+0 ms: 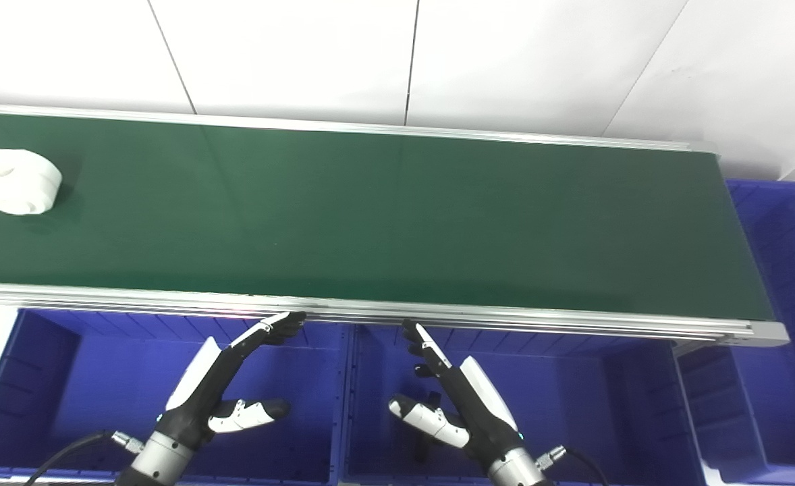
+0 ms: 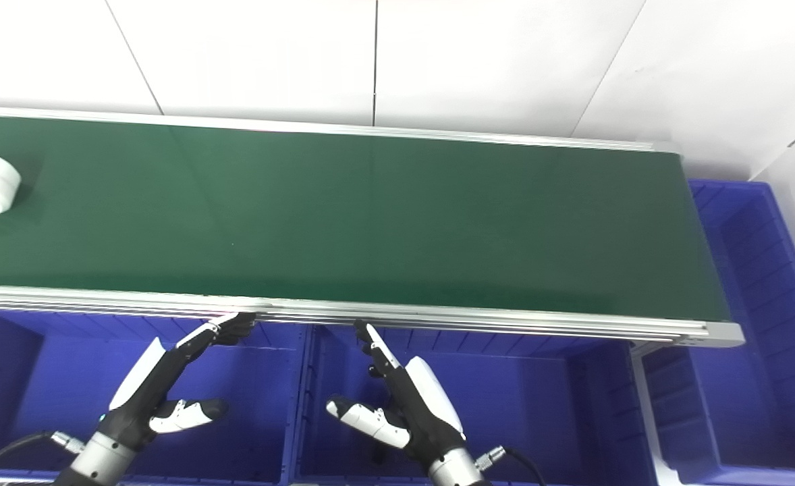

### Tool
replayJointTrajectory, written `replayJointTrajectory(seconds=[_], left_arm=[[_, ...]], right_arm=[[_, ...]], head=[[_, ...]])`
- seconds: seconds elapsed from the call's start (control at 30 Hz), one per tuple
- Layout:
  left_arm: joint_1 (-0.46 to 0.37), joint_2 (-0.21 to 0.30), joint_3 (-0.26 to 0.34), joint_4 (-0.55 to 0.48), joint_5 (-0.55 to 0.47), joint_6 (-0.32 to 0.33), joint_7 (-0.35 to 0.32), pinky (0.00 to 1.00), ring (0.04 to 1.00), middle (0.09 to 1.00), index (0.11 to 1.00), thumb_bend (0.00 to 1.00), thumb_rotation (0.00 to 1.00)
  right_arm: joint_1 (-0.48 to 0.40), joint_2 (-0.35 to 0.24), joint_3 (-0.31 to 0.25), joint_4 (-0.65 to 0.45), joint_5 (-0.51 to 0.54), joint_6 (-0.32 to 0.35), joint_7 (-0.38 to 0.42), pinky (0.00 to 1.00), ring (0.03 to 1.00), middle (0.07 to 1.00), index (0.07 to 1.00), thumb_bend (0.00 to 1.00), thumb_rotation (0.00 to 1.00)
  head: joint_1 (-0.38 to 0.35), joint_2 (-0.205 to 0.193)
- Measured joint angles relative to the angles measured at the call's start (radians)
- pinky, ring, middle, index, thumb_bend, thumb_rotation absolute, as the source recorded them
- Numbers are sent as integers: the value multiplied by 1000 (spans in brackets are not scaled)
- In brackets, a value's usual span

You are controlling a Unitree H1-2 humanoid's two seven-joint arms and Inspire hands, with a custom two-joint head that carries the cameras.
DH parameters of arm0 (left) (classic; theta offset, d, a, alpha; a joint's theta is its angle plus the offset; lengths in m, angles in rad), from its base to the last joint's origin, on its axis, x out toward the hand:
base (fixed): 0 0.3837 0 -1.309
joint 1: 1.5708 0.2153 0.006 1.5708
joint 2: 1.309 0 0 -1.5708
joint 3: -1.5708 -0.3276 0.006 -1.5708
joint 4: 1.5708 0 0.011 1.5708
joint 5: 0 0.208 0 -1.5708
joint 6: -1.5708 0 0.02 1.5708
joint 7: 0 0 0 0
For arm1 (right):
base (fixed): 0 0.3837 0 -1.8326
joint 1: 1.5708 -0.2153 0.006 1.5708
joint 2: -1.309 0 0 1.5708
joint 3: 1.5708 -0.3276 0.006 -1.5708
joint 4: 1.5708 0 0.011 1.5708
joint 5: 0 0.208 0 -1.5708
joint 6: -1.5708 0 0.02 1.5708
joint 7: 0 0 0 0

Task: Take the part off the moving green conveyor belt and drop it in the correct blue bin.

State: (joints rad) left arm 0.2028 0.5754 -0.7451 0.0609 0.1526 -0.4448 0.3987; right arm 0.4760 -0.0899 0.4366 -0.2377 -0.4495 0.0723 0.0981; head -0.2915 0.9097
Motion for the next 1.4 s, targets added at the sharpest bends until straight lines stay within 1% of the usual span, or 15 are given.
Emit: replayJointTrajectory(seconds=[0.03,0.2,0.33,0.6,0.77,0.9,1.07,1.23,1.27,1.3,1.33,1.37,1.4], left_arm=[[0,0,-1,0,1,0,1,770,803,831,842,883,864],[0,0,-2,0,5,0,9,774,808,835,846,882,848],[0,0,-5,0,12,0,21,778,815,842,852,868,851],[-6,0,-16,3,14,0,24,775,819,847,858,850,899],[-7,0,-16,18,11,0,24,770,815,844,857,851,906],[-8,-2,-19,23,11,0,36,770,810,838,851,853,935],[-9,-4,-17,23,2,0,33,775,814,841,851,841,935],[-8,-4,-14,23,-6,0,24,772,811,840,851,831,931],[-9,-4,-14,24,-6,0,24,771,811,840,850,828,921],[-9,-4,-16,25,-5,0,26,772,811,839,850,830,916],[-10,-4,-20,28,-2,0,30,770,809,837,847,832,914],[-11,-4,-27,33,6,0,40,762,803,832,841,836,912],[-11,-5,-38,42,16,0,59,761,803,831,841,836,911]], right_arm=[[0,0,0,0,-2,0,0,846,938,968,1000,946,858],[-2,-1,1,0,-6,-3,0,825,944,986,1000,967,796],[-3,-3,1,0,5,-4,0,863,976,1000,1000,991,771],[-6,-15,10,1,2,-5,0,865,981,1000,1000,993,768],[-7,-15,13,1,5,-5,0,876,988,1000,1000,986,776],[-10,-16,15,3,3,-5,0,874,984,1000,1000,967,810],[-14,-16,17,3,-5,-5,0,858,978,1000,1000,968,825],[-18,-16,17,13,-4,-6,0,863,980,1000,1000,954,809],[-19,-16,16,21,2,-8,0,868,982,1000,1000,947,802],[-20,-16,16,28,7,-9,0,876,982,1000,1000,945,800],[-20,-16,16,34,9,-10,0,879,982,1000,1000,943,798],[-18,-18,16,39,11,-12,0,882,982,1000,1000,940,793],[-17,-20,15,46,17,-27,-2,882,982,1000,1000,940,793]], head=[[0,0],[0,-2],[-3,0],[-2,0],[-2,0],[0,-3],[2,-3],[9,-9],[40,-24],[107,-61],[107,-61],[176,-98],[176,-98]])
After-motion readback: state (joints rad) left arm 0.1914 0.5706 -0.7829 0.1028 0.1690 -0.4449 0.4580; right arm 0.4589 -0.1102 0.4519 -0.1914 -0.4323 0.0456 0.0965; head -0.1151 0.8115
